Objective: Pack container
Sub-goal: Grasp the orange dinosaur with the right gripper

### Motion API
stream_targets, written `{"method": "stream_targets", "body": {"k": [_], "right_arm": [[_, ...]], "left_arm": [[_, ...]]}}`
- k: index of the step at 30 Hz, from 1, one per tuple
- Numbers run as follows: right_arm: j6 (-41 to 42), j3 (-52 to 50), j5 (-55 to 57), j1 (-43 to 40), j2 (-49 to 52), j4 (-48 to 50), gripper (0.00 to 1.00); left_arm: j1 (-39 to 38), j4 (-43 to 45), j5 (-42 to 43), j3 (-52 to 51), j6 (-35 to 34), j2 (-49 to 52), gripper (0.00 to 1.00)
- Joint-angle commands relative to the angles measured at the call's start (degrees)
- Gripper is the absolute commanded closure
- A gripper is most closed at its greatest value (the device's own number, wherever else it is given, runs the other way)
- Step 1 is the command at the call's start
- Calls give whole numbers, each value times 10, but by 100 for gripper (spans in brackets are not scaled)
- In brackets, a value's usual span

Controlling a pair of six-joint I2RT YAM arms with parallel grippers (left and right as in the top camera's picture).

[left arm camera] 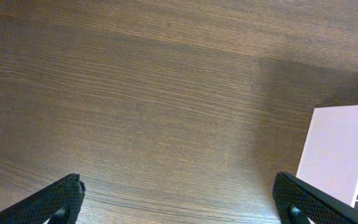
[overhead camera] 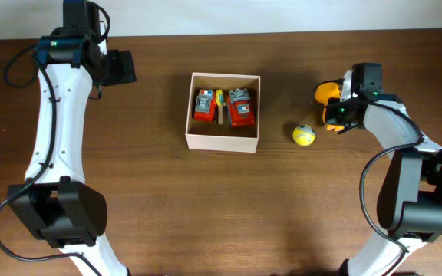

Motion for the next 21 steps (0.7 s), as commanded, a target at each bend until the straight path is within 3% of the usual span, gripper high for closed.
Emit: {"method": "stream_targets", "body": {"k": [1,6,11,21], "right_arm": [[5,9,-10,-2,7,-2,61],[5,10,-9,-2,7,-7,64],[9,10,-12,-2,5,-18,75],[18,23,-18,-2,-6,-55,76]], "left_arm": [[1,0,2,10,-5,-15,1],[1,0,2,10,-5,-15,1],[1,0,2,10,-5,-15,1],[1,0,2,10,-5,-15,1]]}}
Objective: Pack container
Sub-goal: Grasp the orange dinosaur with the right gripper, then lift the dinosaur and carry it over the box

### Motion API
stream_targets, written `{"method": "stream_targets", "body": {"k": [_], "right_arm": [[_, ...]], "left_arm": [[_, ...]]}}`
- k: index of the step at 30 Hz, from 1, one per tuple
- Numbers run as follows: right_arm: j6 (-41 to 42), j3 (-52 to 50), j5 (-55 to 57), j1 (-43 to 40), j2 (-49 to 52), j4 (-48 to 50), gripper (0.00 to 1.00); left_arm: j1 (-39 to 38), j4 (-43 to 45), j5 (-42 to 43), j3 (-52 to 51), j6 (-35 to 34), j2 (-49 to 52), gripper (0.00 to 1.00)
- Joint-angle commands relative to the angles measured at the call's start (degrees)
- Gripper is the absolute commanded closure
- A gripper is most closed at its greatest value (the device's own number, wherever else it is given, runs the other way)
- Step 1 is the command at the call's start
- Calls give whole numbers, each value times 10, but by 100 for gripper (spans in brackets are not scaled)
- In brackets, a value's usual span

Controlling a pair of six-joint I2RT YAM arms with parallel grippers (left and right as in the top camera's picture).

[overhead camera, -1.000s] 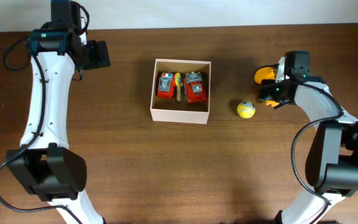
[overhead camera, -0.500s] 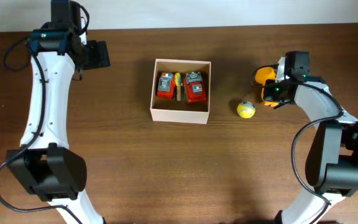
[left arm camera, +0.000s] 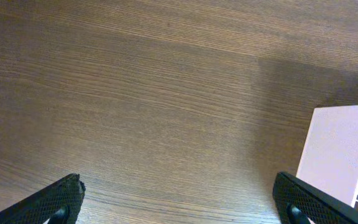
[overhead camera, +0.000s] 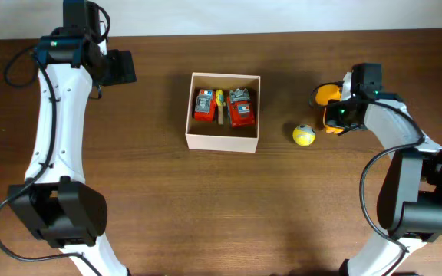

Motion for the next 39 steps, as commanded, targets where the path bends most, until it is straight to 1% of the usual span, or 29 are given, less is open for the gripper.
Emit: {"method": "stream_targets", "body": {"k": [1,5,14,20,24,29,30,34,39], "right_arm": [[8,20,-12,-2,-9,-21,76],[7,52,-12,-2,-21,-53,76],[5,194,-12,0,-24,-194,78],[-36,285,-14,28,-24,-284,77],[-69,342,-14,75,-24,-336,77],[-74,382,-14,152,-24,-357,78],[-74,385,-15,169,-24,-357,77],[-74,386,-36,236,-24,-355,66],[-87,385,-42,304,-24,-355,66]], "left_arm": [[1,0,2,10,-5,-15,1],[1,0,2,10,-5,-15,1],[1,0,2,10,-5,-15,1],[1,0,2,10,-5,-15,1],[1,0,2,10,-5,-15,1],[1,0,2,10,-5,-15,1],[1,0,2,10,-5,-15,1],[1,0,2,10,-5,-15,1],[1,0,2,10,-5,-15,1]]}}
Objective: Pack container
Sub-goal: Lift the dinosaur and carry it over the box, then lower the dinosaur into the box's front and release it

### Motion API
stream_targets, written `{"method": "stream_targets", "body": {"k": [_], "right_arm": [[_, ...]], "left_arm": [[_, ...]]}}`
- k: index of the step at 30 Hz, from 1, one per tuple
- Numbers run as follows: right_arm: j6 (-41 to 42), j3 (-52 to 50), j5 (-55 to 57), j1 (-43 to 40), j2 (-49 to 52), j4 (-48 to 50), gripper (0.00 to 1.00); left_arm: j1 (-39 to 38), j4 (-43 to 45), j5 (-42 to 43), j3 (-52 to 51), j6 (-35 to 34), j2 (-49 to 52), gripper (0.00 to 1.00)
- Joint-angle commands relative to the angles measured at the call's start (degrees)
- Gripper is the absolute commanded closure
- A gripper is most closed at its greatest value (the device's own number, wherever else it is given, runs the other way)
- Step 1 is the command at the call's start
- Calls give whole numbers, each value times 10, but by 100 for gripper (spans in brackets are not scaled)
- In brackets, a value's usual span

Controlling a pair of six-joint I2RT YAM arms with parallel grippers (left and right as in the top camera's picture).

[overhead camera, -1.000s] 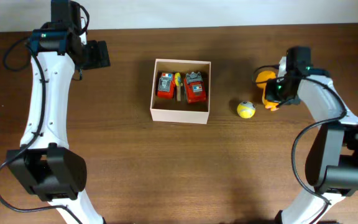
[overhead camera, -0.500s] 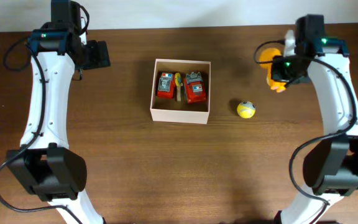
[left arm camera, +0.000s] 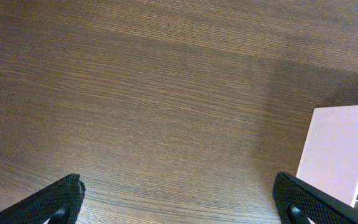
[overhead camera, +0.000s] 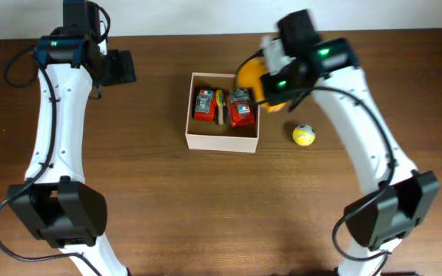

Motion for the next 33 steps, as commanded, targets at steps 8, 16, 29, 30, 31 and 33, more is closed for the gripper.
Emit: {"method": "stream_targets", "body": {"k": [8,16,29,30,31,33], "right_arm": [[-80,13,-14,76,-18,0,66],[-153,12,-47,73,10,0,70],[-255,12,-121,73,101,13,71],[-260,12,-121,73,106,14,71],[-269,12,-121,73,112,15,71],[-283,12,-122,73,122,18,71]], "left_arm": [[1,0,2,10,-5,-15,1],[1,0,2,10,-5,-15,1],[1,0,2,10,-5,-15,1],[1,0,2,10,-5,-15,1],[1,0,2,10,-5,-15,1],[1,0,2,10,-5,-15,1]]}}
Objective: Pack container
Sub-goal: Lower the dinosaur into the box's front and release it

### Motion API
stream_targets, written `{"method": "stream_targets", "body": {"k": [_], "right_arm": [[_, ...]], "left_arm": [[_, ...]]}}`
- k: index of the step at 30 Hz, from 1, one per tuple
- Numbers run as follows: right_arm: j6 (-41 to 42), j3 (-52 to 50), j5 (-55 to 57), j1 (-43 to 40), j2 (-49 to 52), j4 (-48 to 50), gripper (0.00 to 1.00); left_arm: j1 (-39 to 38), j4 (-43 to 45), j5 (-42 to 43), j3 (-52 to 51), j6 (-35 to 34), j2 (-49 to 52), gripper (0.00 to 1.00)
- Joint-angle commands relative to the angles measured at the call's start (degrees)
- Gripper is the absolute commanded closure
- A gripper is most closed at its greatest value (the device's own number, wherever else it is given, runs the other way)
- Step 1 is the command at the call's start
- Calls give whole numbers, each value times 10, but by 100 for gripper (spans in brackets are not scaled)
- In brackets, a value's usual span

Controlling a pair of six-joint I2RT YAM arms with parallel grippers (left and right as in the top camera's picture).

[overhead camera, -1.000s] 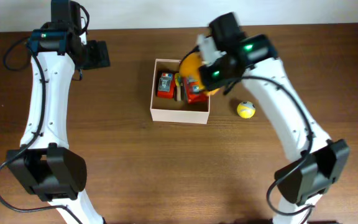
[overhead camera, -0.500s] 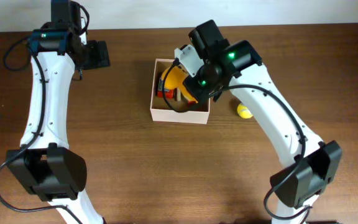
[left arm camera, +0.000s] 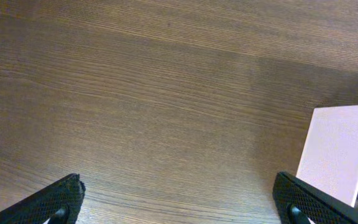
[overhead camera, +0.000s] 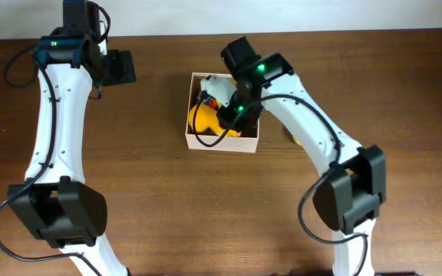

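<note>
The white box point(overhead camera: 213, 143) sits mid-table; its pink-white wall point(left arm camera: 337, 152) also shows at the right of the left wrist view. My right gripper point(overhead camera: 225, 110) reaches down into the box, shut on an orange-yellow toy point(overhead camera: 204, 120) that lies in the box's front left part. My wrist covers most of the box's contents; a bit of a red item point(overhead camera: 202, 98) peeks out behind the toy. My left gripper point(left arm camera: 179, 202) hangs open over bare wood left of the box, also seen from overhead point(overhead camera: 121, 67).
The right arm point(overhead camera: 313, 130) stretches from the table's right side across to the box and covers the spot right of it; the small yellow ball there is hidden. Brown wooden table point(overhead camera: 129, 199) all round.
My right gripper, which held the orange toy above the box's back right corner, is now down inside the box with the toy at its front left. The left arm has not moved.
My right gripper was at the orange toy on the table's right side, near a yellow ball, and stayed there at the second moment. Then it held the toy over the box's back right corner. Now the toy is inside the box. The left gripper stayed open throughout.
</note>
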Motion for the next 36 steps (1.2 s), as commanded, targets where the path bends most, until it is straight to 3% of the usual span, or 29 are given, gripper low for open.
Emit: {"method": "stream_targets", "body": {"k": [1,16,17,19,22,33,36], "right_arm": [[-38,11,-18,-1,17,6,71],[-42,11,-20,-1,49,61,68],[-42,11,-20,-1,49,61,64],[-42,11,-20,-1,49,61,41],[-42,11,-20,-2,49,64,24],[-33,40,-20,-1,39,54,19],[17,88,-15,-3,30,37,10]], "left_arm": [[1,0,2,10,-5,-15,1],[1,0,2,10,-5,-15,1],[1,0,2,10,-5,-15,1],[1,0,2,10,-5,-15,1],[1,0,2,10,-5,-15,1],[1,0,2,10,-5,-15,1],[1,0,2,10,-5,-15,1]]}}
